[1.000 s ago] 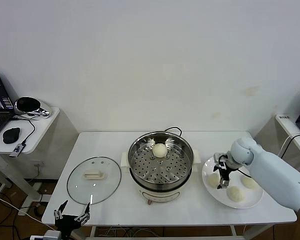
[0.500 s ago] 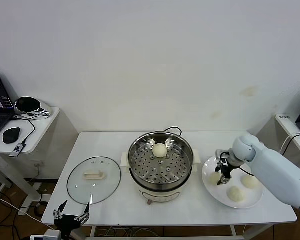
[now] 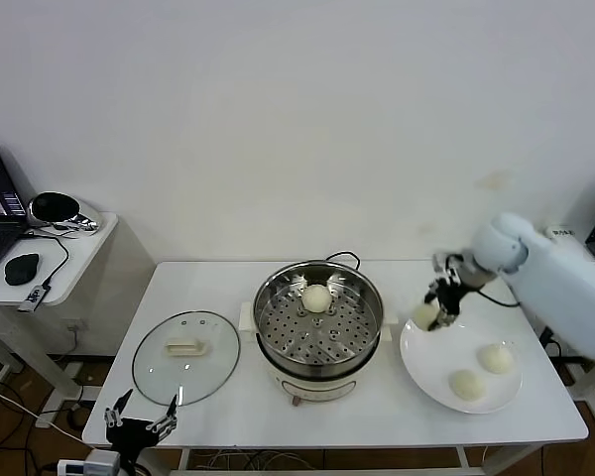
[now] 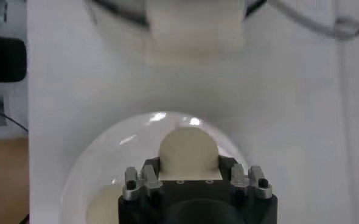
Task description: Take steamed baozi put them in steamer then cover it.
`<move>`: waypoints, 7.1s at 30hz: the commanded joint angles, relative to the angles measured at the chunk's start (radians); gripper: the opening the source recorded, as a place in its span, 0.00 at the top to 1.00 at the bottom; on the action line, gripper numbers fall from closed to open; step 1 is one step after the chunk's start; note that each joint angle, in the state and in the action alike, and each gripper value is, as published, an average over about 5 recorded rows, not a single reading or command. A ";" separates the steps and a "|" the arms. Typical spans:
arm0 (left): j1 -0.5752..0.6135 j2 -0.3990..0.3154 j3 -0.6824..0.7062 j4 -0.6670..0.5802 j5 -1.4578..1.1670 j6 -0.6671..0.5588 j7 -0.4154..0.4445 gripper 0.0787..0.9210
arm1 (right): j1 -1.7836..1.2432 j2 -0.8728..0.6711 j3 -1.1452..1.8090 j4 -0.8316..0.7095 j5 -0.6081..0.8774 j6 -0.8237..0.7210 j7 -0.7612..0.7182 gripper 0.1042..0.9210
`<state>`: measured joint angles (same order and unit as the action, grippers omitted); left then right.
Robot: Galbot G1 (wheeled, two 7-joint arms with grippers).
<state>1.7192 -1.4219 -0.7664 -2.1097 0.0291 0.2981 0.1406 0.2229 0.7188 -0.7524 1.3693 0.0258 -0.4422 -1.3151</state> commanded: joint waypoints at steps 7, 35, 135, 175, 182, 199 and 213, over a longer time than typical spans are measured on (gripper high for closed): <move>0.006 -0.001 -0.016 -0.020 -0.009 0.002 -0.007 0.12 | 0.401 0.216 -0.317 0.018 0.302 -0.139 -0.016 0.39; -0.001 -0.026 -0.028 -0.065 -0.039 0.013 -0.007 0.12 | 0.145 0.689 -0.353 -0.285 0.168 -0.151 0.041 0.39; 0.069 -0.036 0.025 -0.061 0.017 0.031 0.023 0.12 | -0.566 -0.135 0.285 -0.013 -0.368 0.188 0.024 0.12; 0.016 -0.049 0.026 -0.062 0.012 0.024 0.015 0.12 | 0.286 0.080 -0.136 -0.004 0.005 0.146 -0.095 0.51; 0.013 -0.057 0.009 -0.080 -0.009 0.024 0.010 0.12 | 0.359 0.266 -0.164 -0.034 0.057 0.199 -0.129 0.51; 0.024 -0.077 -0.010 -0.113 -0.027 0.021 0.000 0.12 | 0.279 0.480 -0.271 -0.148 -0.007 0.958 -0.132 0.51; 0.024 -0.085 -0.023 -0.109 -0.029 0.020 -0.002 0.12 | 0.163 0.479 -0.293 -0.040 -0.315 1.269 -0.002 0.50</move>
<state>1.7429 -1.5072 -0.7864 -2.2199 0.0010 0.3181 0.1392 0.4247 1.1671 -1.0261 1.3006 -0.1478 0.6170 -1.3619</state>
